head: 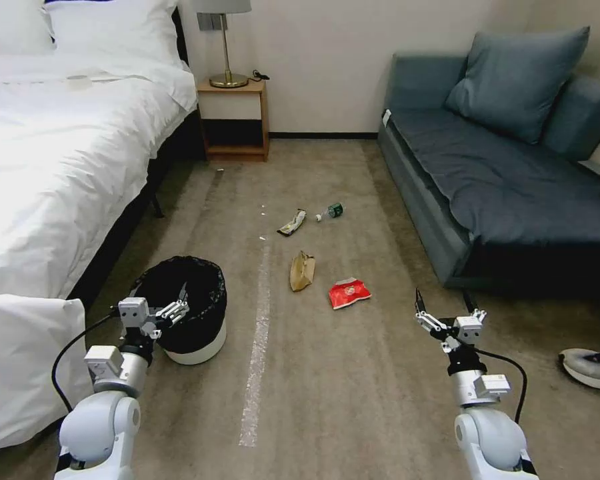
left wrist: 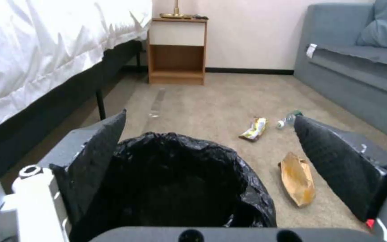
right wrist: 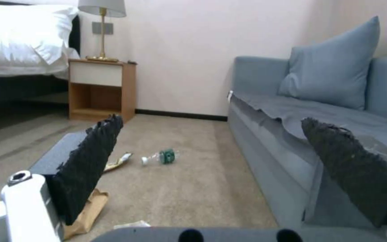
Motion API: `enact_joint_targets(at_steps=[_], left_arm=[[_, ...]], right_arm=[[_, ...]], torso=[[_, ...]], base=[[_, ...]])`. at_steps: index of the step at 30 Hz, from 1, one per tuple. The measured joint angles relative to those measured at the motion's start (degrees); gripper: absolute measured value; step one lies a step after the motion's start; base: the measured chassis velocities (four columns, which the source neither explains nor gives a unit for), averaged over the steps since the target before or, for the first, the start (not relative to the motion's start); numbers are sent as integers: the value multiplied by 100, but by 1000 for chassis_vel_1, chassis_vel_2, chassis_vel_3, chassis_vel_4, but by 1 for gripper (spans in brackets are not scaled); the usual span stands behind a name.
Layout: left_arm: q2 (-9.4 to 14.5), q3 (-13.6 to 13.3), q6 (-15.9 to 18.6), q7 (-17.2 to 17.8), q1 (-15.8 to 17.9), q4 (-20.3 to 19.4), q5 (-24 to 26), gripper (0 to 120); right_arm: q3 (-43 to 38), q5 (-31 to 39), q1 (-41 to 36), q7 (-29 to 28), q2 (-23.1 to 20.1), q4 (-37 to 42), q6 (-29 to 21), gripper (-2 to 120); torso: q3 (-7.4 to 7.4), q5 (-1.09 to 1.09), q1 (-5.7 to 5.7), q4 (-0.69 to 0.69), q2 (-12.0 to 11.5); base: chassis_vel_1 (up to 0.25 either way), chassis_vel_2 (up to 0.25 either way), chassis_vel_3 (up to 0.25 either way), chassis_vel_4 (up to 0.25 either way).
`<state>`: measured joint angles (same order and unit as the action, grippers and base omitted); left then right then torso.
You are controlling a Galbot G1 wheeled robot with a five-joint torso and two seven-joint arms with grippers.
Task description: Pick up the trash bin, then pick up the garbage on the floor and place it into the trash bin.
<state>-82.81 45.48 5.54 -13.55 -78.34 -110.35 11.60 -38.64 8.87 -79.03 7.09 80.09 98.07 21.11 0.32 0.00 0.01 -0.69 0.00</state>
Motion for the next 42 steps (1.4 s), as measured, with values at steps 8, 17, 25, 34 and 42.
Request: enact_joint_targets(at_steps=[8, 17, 25, 34, 42], left_arm=[[32, 1, 24, -48, -28, 5, -2, 100], [52, 8, 27, -58, -36, 29, -44, 100], [47, 2, 27, -58, -37, 26, -54, 100], [30, -41, 120, 518, -61, -66, 68, 100], [-32, -151, 502, 1726, 30, -75, 650, 100]], right_arm=[[-19, -40, -7, -3, -4, -24, 0, 100], [-60, -68, -22, 17, -38, -37, -2, 100], [-67, -78, -30, 76, -35, -54, -7, 100], [-75, -73, -54, 79, -39, -51, -17, 100], [-73, -97, -86, 85, -8, -45, -11, 100]], torso=[[0, 0, 0, 0, 0], [0, 0, 0, 0, 0], [0, 0, 0, 0, 0], [0, 0, 0, 0, 0], [0, 0, 0, 0, 0]], base=[[0, 0, 0, 0], [0, 0, 0, 0], [0, 0, 0, 0], [0, 0, 0, 0], [0, 0, 0, 0]])
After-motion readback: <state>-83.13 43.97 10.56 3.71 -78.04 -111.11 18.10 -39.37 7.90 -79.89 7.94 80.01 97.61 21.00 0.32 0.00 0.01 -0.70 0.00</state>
